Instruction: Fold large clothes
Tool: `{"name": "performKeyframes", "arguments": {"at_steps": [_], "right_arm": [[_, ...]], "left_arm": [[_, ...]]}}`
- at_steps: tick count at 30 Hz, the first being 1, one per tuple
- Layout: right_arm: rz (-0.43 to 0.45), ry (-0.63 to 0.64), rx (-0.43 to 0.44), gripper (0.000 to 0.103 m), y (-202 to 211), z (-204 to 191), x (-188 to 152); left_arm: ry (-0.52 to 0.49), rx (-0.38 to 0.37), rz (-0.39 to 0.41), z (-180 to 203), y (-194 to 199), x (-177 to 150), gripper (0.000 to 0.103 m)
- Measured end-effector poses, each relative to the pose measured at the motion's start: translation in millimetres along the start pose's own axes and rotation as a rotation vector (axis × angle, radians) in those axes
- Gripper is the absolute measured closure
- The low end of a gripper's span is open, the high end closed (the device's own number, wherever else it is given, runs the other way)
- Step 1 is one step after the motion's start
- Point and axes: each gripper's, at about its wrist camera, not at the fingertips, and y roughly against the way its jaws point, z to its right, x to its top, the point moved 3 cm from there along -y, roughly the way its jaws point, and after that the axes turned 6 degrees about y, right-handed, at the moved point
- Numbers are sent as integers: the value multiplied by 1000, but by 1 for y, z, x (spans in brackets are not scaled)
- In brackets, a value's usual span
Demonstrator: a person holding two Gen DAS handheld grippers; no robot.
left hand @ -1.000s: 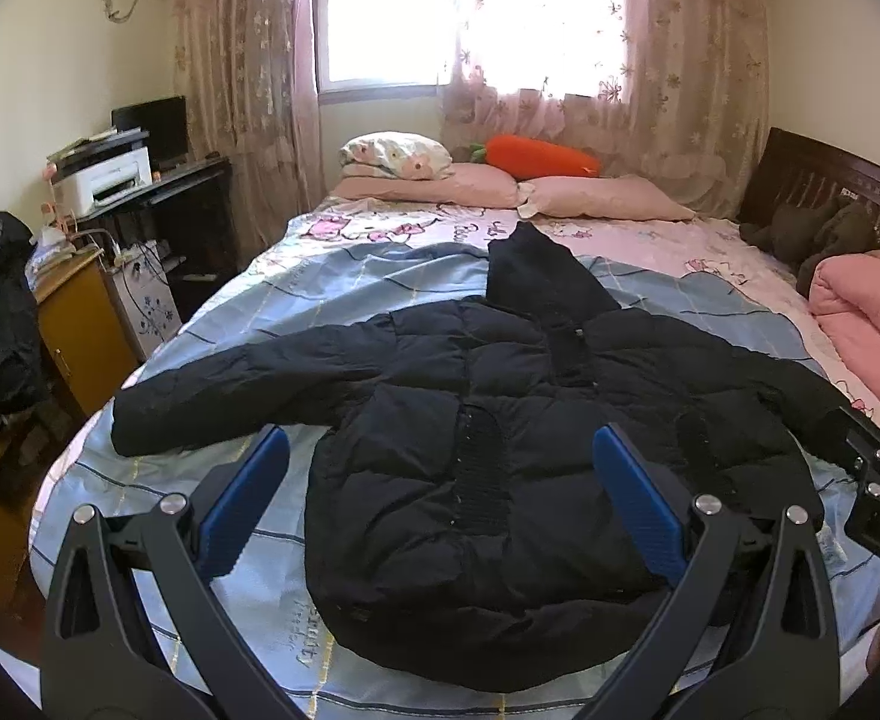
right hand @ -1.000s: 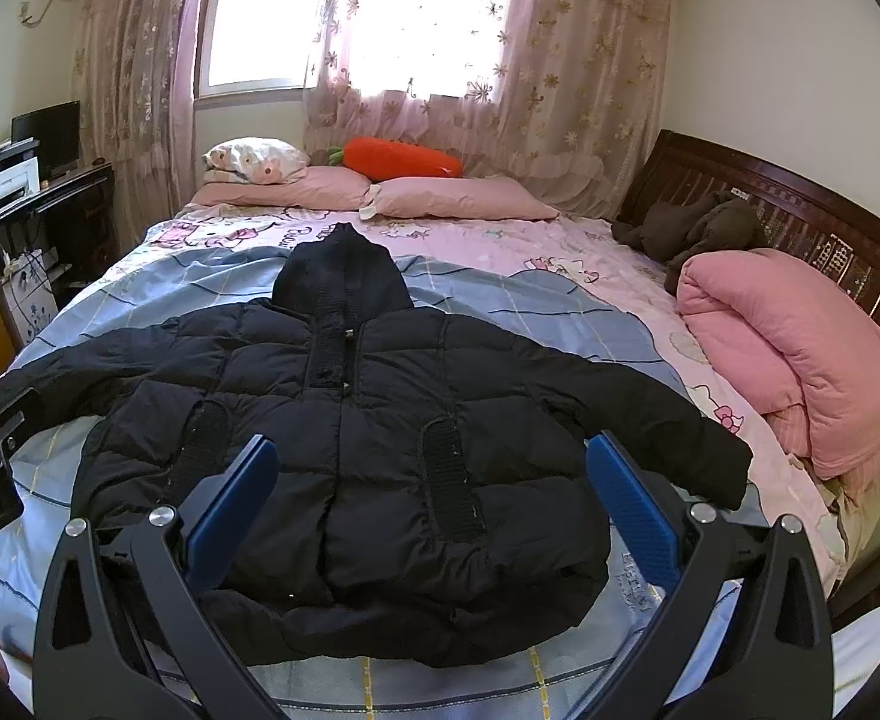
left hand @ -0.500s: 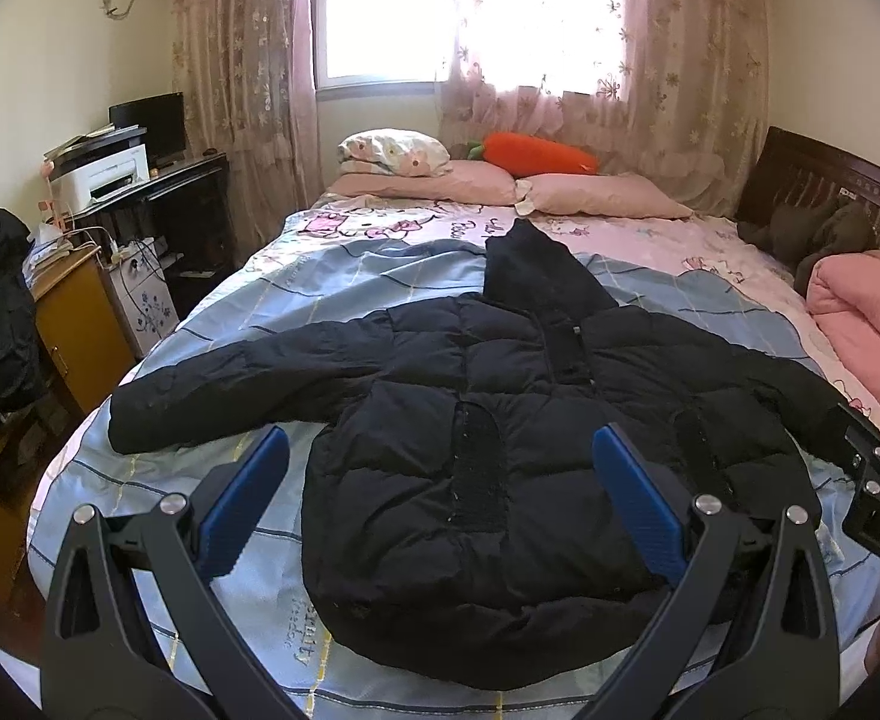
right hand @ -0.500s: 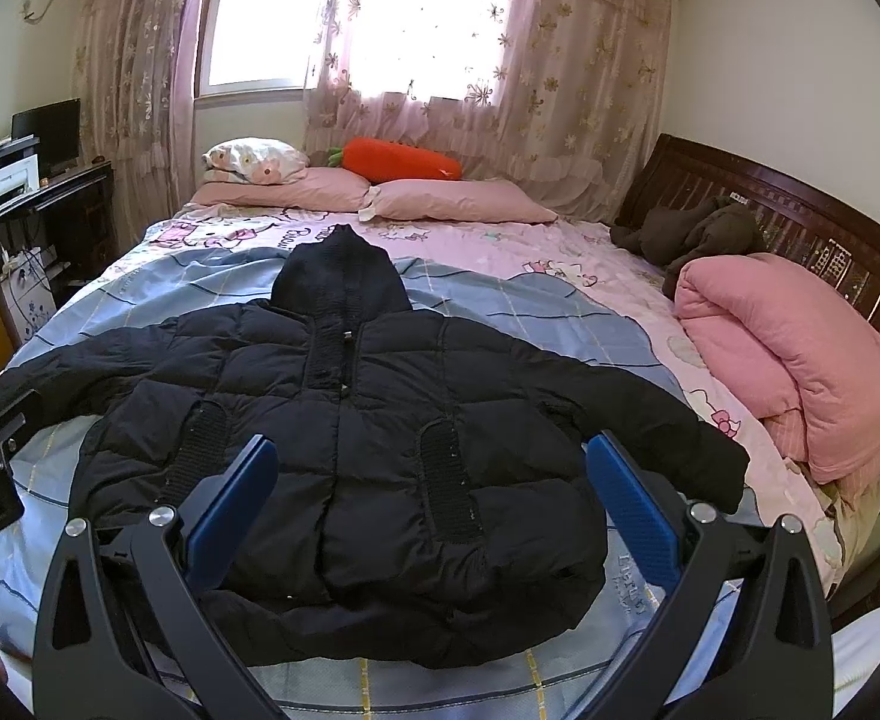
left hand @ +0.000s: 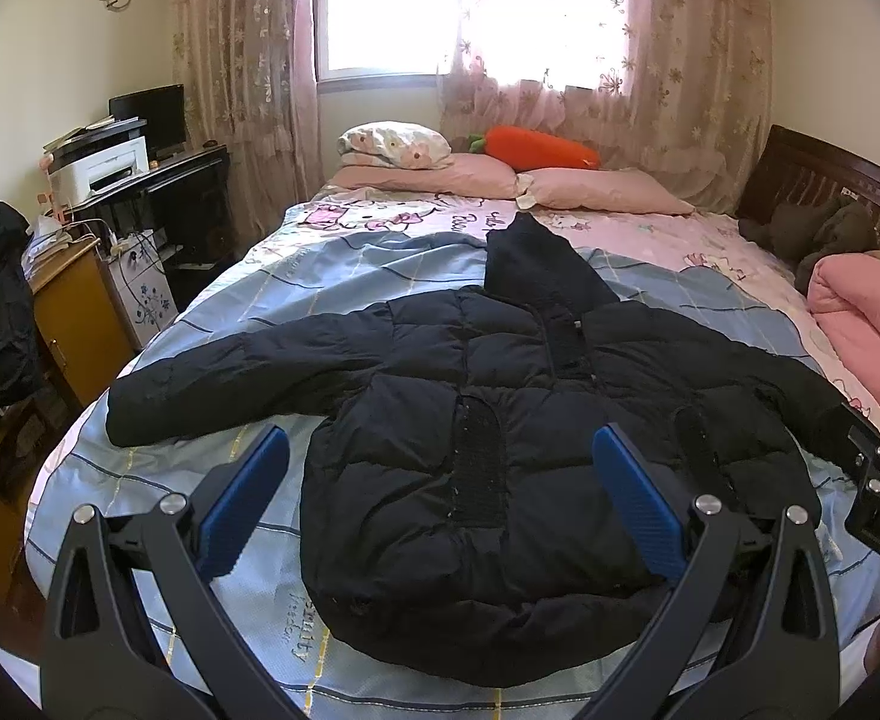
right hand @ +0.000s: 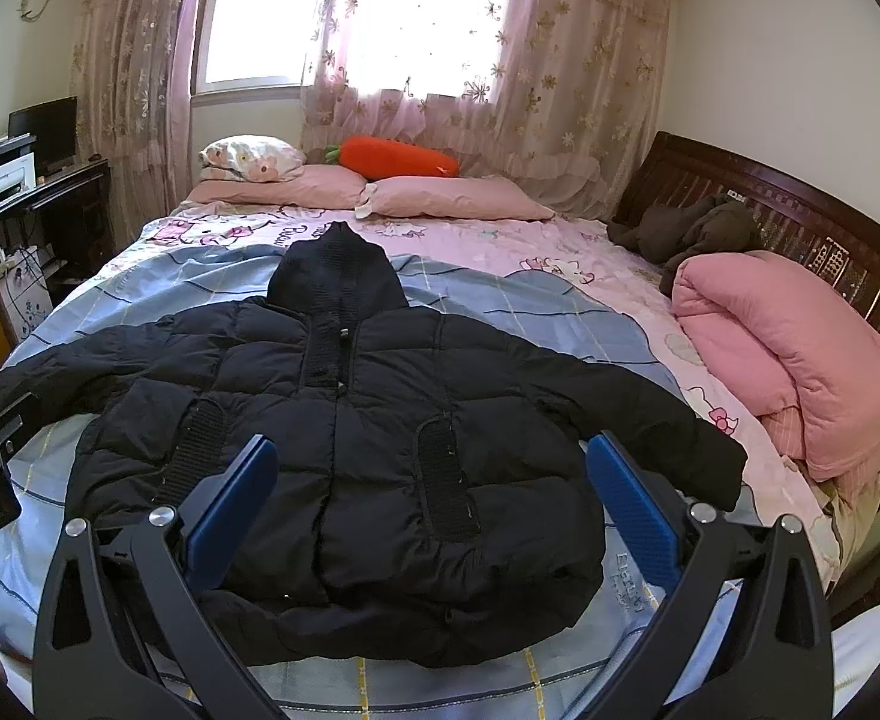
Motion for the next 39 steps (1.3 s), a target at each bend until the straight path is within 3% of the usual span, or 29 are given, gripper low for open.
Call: {"name": "performKeyframes", "arguments": {"at_steps": [8, 9, 11, 12, 13, 15, 18, 20, 22, 25, 26, 27, 29, 31, 33, 34, 37, 39], "right_arm": [[17, -28, 8, 1, -4, 2, 1], [25, -24, -31, 1, -7, 0, 1], [23, 24, -238, 1, -35, -7, -1], [-13, 54, -286, 1, -52, -13, -4], [-116, 129, -311, 1, -86, -23, -10], [-285, 229, -289, 1, -150, -38, -21], [-244, 283, -394, 1, -216, -48, 6], [-181, 241, -423, 1, -239, -44, 37], [-75, 134, -376, 1, -243, -31, 72], [287, 36, -324, 1, -222, -12, 124], [343, 0, -272, 1, -229, -6, 139], [332, -37, -212, 1, -243, -1, 147], [79, -108, -79, 1, -318, 9, 166], [-89, -42, -41, 1, -384, 6, 178], [-80, 95, -21, 1, -418, -4, 195], [-43, 146, 58, 1, -439, -13, 205], [-57, 140, 194, 1, -490, -24, 219], [-118, 110, 260, 1, -531, -42, 221]], "left_arm": [[-39, -7, 21, 6, 1, -3, 2], [-50, -18, 27, 7, -1, -4, 2], [-60, -36, 22, 9, -13, -7, 2], [-62, -8, 7, 7, -31, -9, 2], [-60, 12, -6, 6, -47, -9, 2], [-39, -6, -50, 5, -89, -2, 2], [6, -56, -171, 2, -173, 19, 2], [7, -25, -203, 1, -216, 37, 2], [-6, 5, -216, 1, -252, 59, 2], [-59, -8, -192, 11, -291, 94, 2], [-97, -17, -168, 18, -306, 110, 2], [-120, -16, -147, 25, -316, 120, 2], [-150, 2, -117, 37, -349, 144, 2], [-148, -7, -126, 48, -379, 159, 2], [-134, -44, -141, 61, -416, 173, 2], [-124, -64, -156, 67, -438, 177, 2], [-84, -108, -209, 80, -502, 181, 2], [-56, -119, -235, 84, -541, 179, 2]]}}
